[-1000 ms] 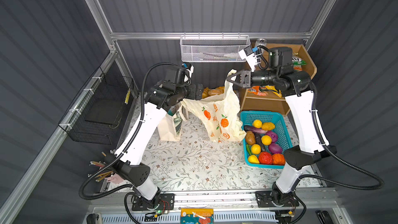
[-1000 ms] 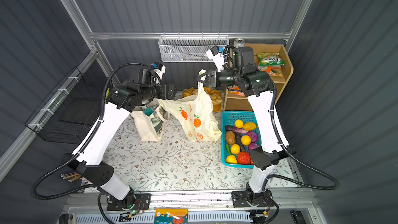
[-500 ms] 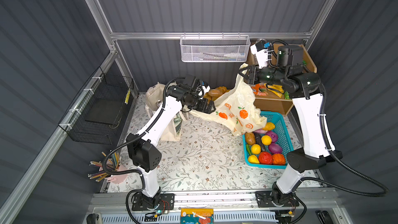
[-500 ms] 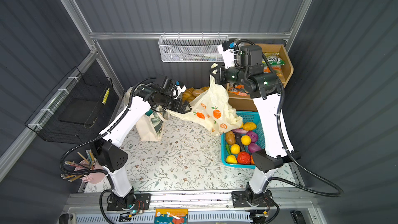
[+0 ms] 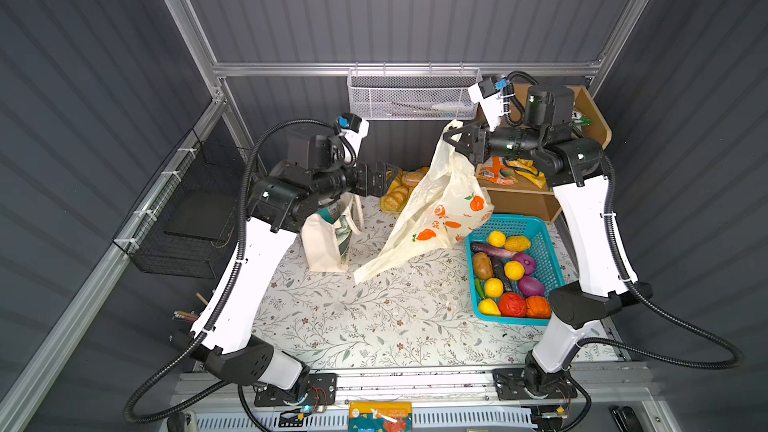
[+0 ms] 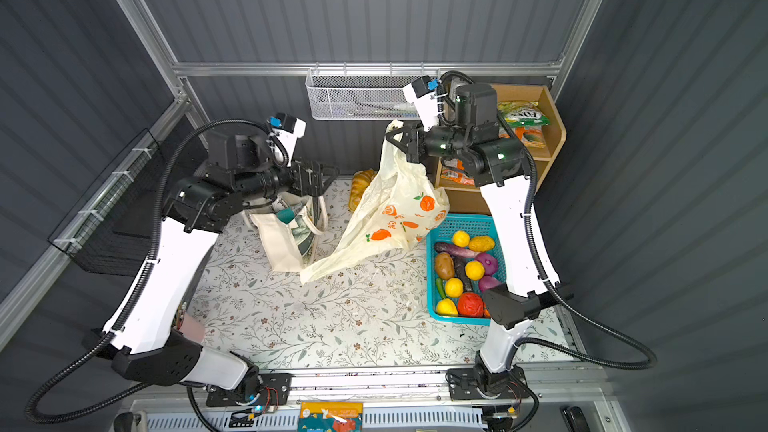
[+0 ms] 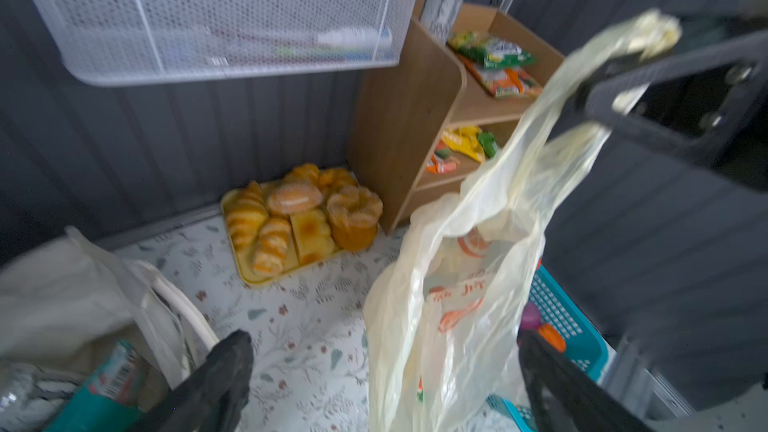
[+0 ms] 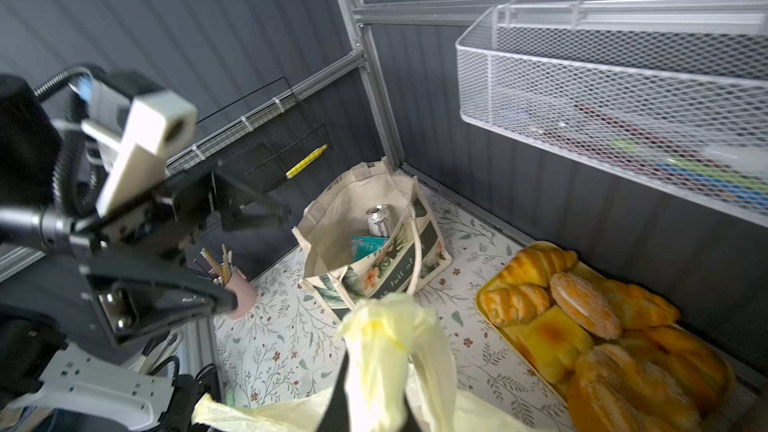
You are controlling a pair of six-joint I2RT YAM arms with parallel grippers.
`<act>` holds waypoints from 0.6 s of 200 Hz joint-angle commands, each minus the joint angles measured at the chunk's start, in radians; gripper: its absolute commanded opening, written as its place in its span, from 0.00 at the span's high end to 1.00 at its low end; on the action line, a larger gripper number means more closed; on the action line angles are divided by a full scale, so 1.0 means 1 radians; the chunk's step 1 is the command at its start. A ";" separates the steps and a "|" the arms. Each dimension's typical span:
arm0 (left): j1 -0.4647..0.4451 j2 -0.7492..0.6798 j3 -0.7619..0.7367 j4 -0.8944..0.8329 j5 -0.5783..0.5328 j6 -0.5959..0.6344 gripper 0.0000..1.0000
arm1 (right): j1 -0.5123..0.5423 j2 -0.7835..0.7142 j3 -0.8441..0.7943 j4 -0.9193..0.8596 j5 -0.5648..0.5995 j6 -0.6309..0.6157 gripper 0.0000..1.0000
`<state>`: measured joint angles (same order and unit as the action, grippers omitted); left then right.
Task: Place the mixed food into the grocery bags and tie them
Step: 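Hold the bag open with left gripper while right releases its handle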
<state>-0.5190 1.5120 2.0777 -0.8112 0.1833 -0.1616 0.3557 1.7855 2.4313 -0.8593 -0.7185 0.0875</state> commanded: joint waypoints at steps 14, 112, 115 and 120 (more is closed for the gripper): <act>-0.012 0.051 -0.115 0.014 0.048 0.033 0.00 | 0.021 -0.011 -0.028 0.061 -0.063 -0.003 1.00; -0.022 -0.016 -0.490 0.270 -0.145 0.029 0.00 | 0.061 -0.030 -0.149 0.056 -0.095 -0.054 1.00; -0.022 -0.012 -0.484 0.270 -0.143 0.030 0.00 | 0.061 -0.034 -0.158 0.061 -0.097 -0.053 1.00; -0.021 -0.005 -0.475 0.275 -0.137 0.030 0.00 | 0.061 -0.043 -0.176 0.068 -0.099 -0.054 1.00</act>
<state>-0.5362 1.5265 1.5639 -0.6094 0.0883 -0.1490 0.4126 1.7824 2.3169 -0.8135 -0.7864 0.0586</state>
